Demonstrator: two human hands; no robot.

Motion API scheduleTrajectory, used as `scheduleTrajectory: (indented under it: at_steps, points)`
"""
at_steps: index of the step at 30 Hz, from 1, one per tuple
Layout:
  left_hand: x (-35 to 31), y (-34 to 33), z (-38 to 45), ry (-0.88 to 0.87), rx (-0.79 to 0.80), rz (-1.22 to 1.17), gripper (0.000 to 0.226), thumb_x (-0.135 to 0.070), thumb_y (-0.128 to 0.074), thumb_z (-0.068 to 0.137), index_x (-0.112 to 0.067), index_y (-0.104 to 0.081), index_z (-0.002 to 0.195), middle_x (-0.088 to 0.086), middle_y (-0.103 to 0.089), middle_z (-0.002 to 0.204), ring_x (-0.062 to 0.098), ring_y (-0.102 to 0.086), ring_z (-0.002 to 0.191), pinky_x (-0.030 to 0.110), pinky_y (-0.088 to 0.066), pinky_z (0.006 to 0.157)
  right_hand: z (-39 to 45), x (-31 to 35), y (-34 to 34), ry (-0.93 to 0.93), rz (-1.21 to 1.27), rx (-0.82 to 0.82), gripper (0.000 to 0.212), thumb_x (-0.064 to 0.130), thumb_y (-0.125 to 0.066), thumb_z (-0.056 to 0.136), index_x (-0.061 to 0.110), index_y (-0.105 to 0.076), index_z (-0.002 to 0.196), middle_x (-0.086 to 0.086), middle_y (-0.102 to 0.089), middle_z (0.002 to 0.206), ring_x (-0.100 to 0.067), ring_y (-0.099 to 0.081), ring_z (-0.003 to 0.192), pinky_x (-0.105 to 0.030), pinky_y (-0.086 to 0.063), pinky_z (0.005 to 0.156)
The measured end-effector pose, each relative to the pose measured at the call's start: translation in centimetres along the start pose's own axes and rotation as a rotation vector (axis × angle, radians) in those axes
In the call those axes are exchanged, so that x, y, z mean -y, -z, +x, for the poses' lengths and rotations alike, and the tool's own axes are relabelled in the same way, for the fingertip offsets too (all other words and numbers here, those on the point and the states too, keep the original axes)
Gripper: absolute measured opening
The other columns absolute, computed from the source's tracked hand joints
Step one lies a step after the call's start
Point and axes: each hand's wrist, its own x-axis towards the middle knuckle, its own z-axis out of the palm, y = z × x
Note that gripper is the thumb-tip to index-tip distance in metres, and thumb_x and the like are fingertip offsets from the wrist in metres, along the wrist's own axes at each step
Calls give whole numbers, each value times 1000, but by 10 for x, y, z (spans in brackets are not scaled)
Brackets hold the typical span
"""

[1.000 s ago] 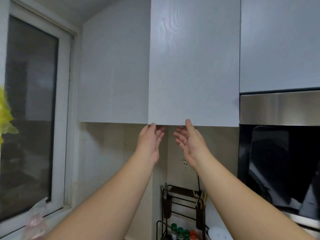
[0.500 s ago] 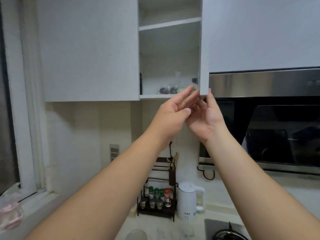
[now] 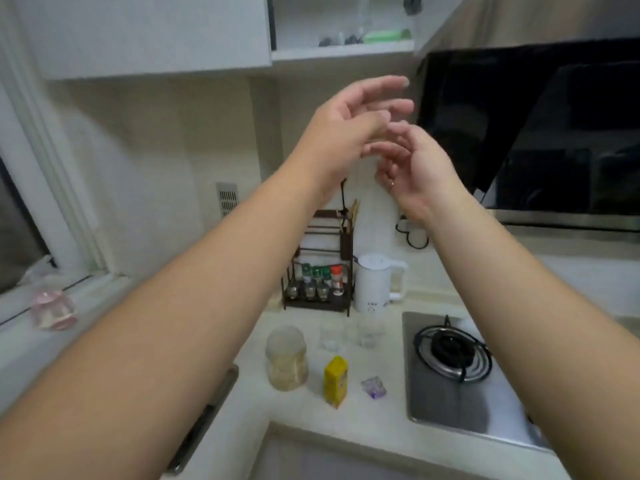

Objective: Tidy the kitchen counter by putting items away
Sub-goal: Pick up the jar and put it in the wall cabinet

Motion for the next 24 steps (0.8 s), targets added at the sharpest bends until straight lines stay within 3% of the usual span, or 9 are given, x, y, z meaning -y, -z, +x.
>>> scheduleTrajectory:
  at_steps: [3,5,7,9,12,16,18,20,24]
  points:
    - [81,34,-31,173,-94,214,35,9,-46,93,-9,-64,118,10,-71,106,15,-68,88,22,-55,75,-18,-105,15,-215,-417,-25,18,23,-56,94,14,-70,99,4,-59,62,-11,-53,54,-32,-49,68]
    - [149,61,-64,330,-99,404,37,9,-48,92,-11,-65,117,7,-70,106,14,-67,94,27,-55,85,-33,-178,28,-281,-648,30,11,19,-60,93,16,-68,87,-1,-65,68,-17,-59,62,-38,-51,75]
    - [218,90,-102,496,-72,610,40,5,-52,90,-13,-65,124,6,-69,117,19,-65,110,35,-49,104,-43,-248,39,-311,-868,152,7,20,-62,92,18,-69,91,-5,-70,84,-20,-64,75,-32,-51,76]
    - [279,116,-147,671,6,815,53,-5,-58,89,-20,-55,140,7,-58,140,23,-54,130,32,-38,114,-48,-308,52,-376,-1075,322,29,26,-64,91,19,-66,119,-6,-69,108,-22,-65,95,-31,-49,84]
    - [340,134,-203,917,149,919,80,-21,-66,86,-38,-28,155,14,-24,162,28,-29,148,35,-25,121,-47,-376,74,-451,-1340,559,68,36,-63,88,29,-37,151,-11,-50,140,-31,-54,124,-40,-45,103]
    - [396,150,-238,1091,159,937,98,-33,-70,85,-50,-3,155,16,3,167,37,-12,152,46,-26,120,-48,-443,89,-562,-1454,712,96,39,-64,81,44,-5,156,-12,-45,134,-37,-56,117,-48,-49,97]
    - [416,156,-245,1126,107,871,105,-38,-72,82,-57,4,151,16,-1,166,39,-17,151,50,-32,117,-44,-467,90,-548,-1449,730,102,43,-61,76,46,3,155,-13,-49,125,-36,-59,108,-48,-51,93]
    - [428,159,-243,1096,53,791,110,-46,-73,73,-65,8,145,14,-22,161,37,-33,145,47,-38,113,-34,-483,85,-505,-1452,749,105,44,-60,74,43,5,156,-12,-52,117,-34,-62,100,-45,-53,87]
    - [440,162,-229,1129,-48,648,98,-20,-77,82,-35,-17,158,-2,-41,155,19,-48,137,21,-38,103,-27,-493,77,-498,-1364,693,99,31,-63,83,43,1,157,-10,-57,109,-29,-64,94,-40,-53,81]
